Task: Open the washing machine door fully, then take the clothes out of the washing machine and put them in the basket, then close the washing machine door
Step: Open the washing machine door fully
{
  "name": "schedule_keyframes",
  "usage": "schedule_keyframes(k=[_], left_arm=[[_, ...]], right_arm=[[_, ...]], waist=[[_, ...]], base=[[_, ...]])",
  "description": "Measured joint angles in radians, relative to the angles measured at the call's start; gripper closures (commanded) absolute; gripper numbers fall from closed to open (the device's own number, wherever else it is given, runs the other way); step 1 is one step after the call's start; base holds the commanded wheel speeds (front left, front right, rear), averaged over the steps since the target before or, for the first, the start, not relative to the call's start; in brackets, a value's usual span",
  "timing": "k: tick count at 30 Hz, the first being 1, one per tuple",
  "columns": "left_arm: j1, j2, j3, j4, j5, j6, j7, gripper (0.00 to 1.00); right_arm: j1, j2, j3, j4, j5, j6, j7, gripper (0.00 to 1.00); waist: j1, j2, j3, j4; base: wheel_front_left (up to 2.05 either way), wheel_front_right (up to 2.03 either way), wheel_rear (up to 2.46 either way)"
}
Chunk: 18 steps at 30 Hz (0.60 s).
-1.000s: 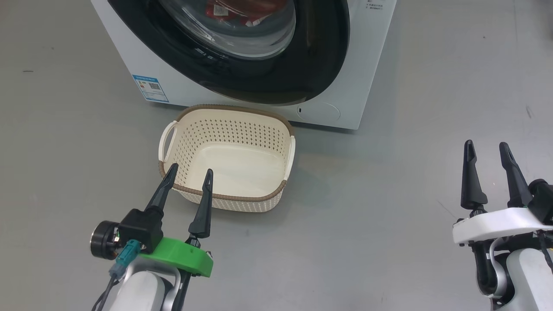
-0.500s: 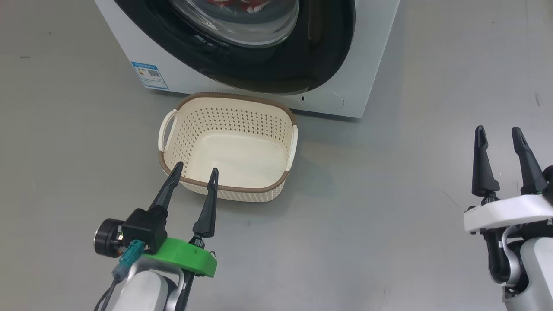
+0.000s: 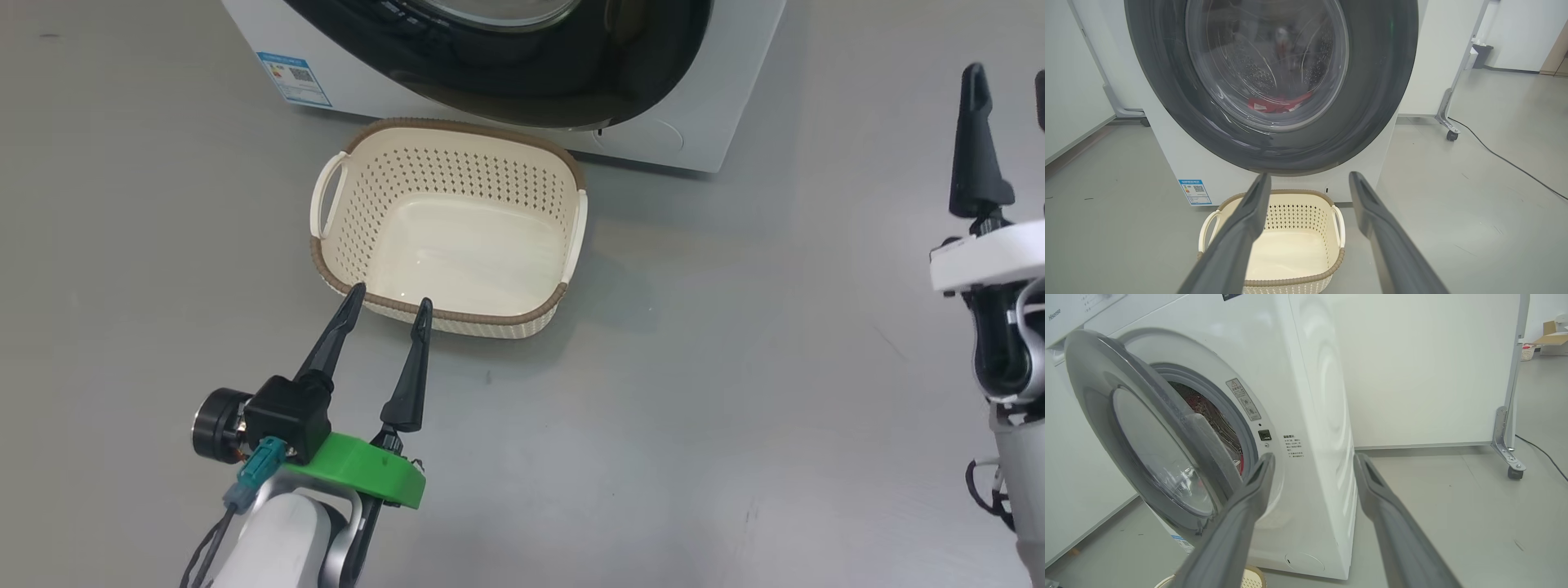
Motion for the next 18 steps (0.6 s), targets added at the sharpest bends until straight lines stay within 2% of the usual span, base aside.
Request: schedule_keyframes(k=[3,4,6,10,18], left_arm=[[-0.008,0.0,-0.009,-0.001,-0.005,0.0,0.0,0.0],[-0.011,0.0,-0.012,-0.001,-0.009,0.0,0.0,0.0],[-0.02,0.0,-0.013,-0.002,-0.015,0.0,0.0,0.0],[-0.041,-0.001,-0.019,-0.006,-0.019,0.0,0.0,0.0],[-0.062,-0.001,-0.032,-0.008,-0.049,0.0,0.0,0.0]], right_arm=[[-0.063,0.001,-0.014,0.007,0.035,0.002,0.026,0.0],[-0.085,0.004,-0.023,0.012,0.054,0.003,0.034,0.25],[-0.128,0.009,-0.037,0.026,0.089,0.003,0.057,1.0],[-0.209,0.034,-0.072,0.063,0.174,0.002,0.099,1.0],[-0.348,0.089,-0.142,0.179,0.372,-0.023,0.22,1.0]], waist=[[0.0,0.0,0.021,0.014],[0.0,0.0,0.028,0.019],[0.0,0.0,0.041,0.029],[0.0,0.0,0.065,0.053],[0.0,0.0,0.105,0.101]], base=[[0.0,0.0,0.0],[0.0,0.0,0.0],[0.0,0.0,0.0],[0.0,0.0,0.0],[0.0,0.0,0.0]])
